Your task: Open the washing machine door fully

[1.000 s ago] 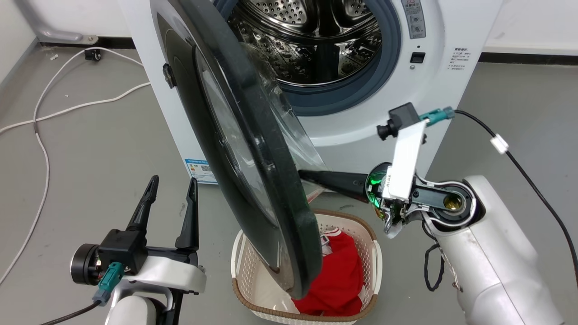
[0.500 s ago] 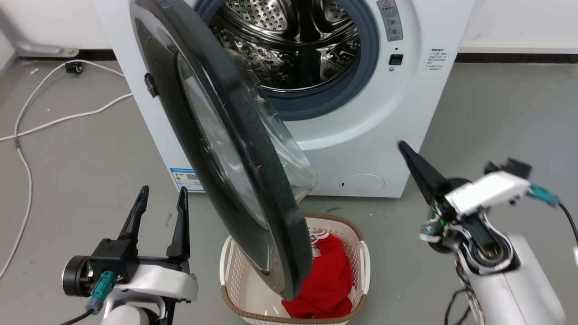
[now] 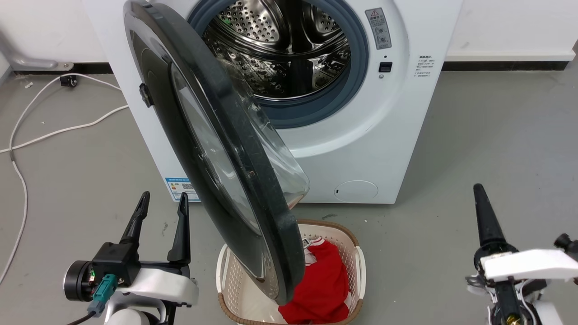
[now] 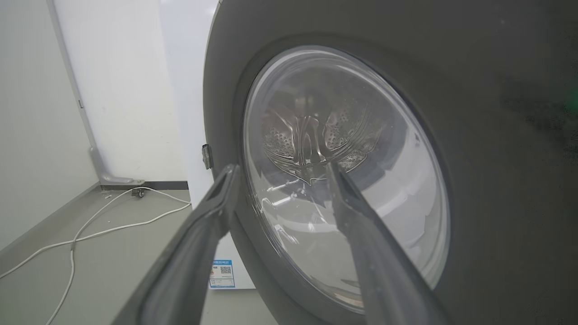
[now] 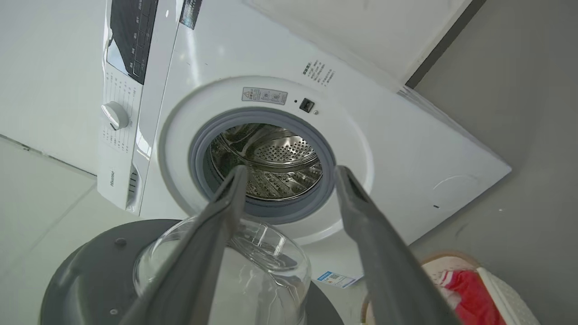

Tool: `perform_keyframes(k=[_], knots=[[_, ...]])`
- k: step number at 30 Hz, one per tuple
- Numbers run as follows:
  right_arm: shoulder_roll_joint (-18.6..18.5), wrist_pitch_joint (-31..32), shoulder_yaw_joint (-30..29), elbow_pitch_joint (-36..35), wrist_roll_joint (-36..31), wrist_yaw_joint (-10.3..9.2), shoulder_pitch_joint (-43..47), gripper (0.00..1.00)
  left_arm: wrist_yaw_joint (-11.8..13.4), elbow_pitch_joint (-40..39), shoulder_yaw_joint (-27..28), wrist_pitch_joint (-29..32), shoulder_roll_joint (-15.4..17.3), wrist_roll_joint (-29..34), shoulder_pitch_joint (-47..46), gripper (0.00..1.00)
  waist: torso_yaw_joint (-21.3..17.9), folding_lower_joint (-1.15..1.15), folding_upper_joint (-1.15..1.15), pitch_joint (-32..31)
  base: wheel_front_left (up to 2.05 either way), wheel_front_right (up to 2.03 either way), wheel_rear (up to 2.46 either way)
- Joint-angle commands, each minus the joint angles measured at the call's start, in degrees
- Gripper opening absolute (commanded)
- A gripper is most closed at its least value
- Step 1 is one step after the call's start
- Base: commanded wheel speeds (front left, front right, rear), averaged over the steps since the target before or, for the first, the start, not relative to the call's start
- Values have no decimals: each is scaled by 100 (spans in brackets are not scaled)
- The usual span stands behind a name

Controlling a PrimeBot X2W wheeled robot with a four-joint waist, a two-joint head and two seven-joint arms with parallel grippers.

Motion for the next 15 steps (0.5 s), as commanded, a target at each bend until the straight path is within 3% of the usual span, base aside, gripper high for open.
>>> perform_keyframes(k=[1,8,9,15], knots=[[-60,-282,-6,-99,-577,-1,133,100,1,4,8,-14,8,15,62,100,-5,0,0,-9,0,0,0],[-45,-869,-373,-619,-3545,-1,284,100,1,-9,18,-14,3,6,65,100,-9,0,0,-30,0,0,0],[-45,-869,-373,-619,-3545,-1,284,100,1,-9,18,-14,3,6,65,100,-9,0,0,-30,0,0,0],[127,-905,-577,-1455,-5867,-1,408,100,1,-22,18,-14,-4,19,50,100,4,0,0,-30,0,0,0]])
